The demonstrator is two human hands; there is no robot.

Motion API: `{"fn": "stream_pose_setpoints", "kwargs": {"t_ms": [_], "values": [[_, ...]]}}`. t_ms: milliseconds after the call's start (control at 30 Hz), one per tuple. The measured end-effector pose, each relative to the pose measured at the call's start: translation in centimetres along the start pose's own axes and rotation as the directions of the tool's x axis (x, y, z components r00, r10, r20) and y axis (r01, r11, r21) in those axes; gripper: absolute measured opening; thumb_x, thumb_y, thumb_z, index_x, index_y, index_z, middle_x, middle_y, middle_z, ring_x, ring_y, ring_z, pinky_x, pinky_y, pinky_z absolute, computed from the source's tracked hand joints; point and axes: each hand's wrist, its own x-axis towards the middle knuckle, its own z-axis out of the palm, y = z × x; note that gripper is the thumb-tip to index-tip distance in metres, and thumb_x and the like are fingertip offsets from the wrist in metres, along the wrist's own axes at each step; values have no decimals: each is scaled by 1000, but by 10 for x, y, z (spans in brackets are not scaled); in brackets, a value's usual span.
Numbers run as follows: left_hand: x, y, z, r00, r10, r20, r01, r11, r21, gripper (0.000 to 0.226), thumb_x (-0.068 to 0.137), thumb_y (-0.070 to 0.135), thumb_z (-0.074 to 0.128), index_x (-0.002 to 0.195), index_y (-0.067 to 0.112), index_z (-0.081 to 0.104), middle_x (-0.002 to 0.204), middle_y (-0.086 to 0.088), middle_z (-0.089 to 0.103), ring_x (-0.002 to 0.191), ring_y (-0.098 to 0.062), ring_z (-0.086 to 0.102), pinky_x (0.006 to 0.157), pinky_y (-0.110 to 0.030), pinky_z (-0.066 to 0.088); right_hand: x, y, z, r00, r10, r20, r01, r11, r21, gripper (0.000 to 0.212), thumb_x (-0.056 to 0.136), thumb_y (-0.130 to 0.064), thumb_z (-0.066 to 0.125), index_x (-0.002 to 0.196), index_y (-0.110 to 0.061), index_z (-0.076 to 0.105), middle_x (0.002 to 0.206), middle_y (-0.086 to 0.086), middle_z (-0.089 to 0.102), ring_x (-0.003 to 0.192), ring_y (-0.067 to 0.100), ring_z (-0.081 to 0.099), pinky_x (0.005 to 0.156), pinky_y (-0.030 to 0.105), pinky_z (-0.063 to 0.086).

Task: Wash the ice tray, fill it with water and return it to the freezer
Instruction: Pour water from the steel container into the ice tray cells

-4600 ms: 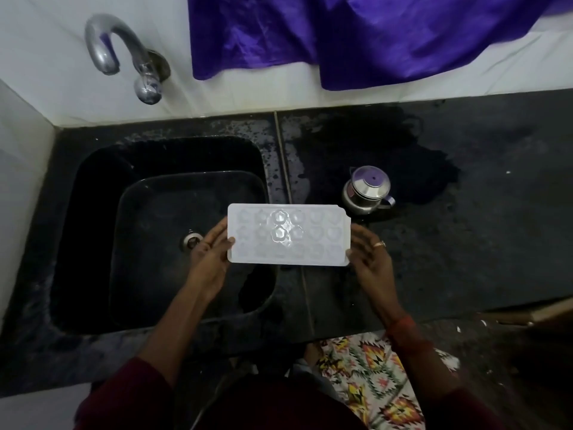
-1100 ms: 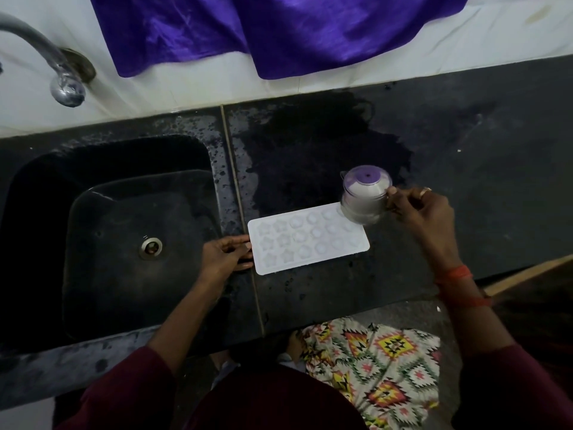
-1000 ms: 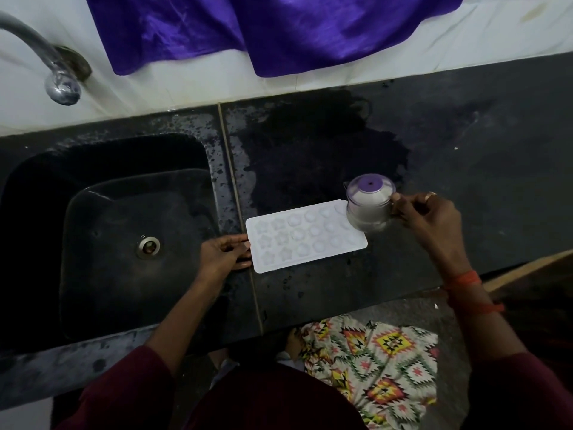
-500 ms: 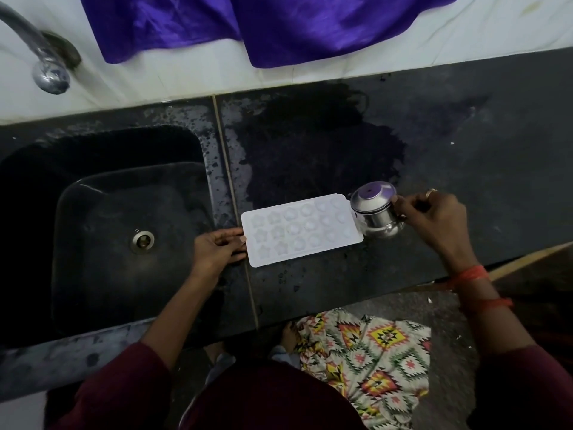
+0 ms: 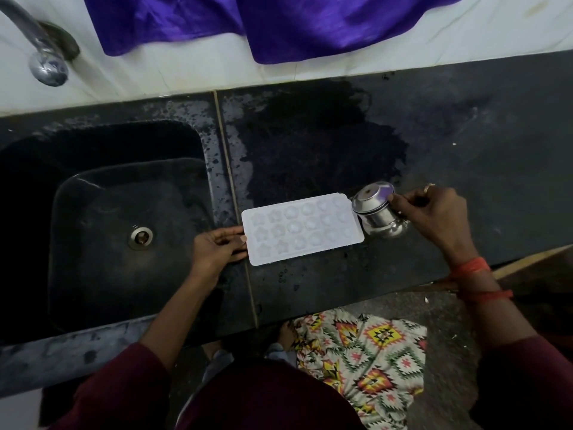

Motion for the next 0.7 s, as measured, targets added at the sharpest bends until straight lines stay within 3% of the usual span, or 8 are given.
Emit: {"fn": "stream_pose_setpoints", "kwargs": {"t_ms": [167,333,700], "values": [[0,-1,-1,1000,-8,0,8,1000,-3,16,84,-5,73,98,4,74,79,-6,77,68,-15,74,65,-25,62,4,-1,0,1000,0,7,0,1000,3,36,80,-55,72,77,-20,75,74,0,73,73,17,70,75,36,56],[2,-2,-3,1000,-11,10,11,1000,-7,17,84,-5,73,99,4,73,82,-9,76,69,-15,74,65,-26,62,5,-6,-1,999,-28,23,28,1000,-1,26,83,-47,75,72,-24,70,71,0,72,71,17,69,70,31,50],[1,-3,-4,1000,-5,21,6,1000,-13,16,84,-3,74,94,10,75,79,-7,78,72,-15,75,68,-28,63,8,-14,0,998,-14,64,13,1000,15,20,82,-41,79,72,-27,67,69,-1,69,72,18,69,72,31,52]]}}
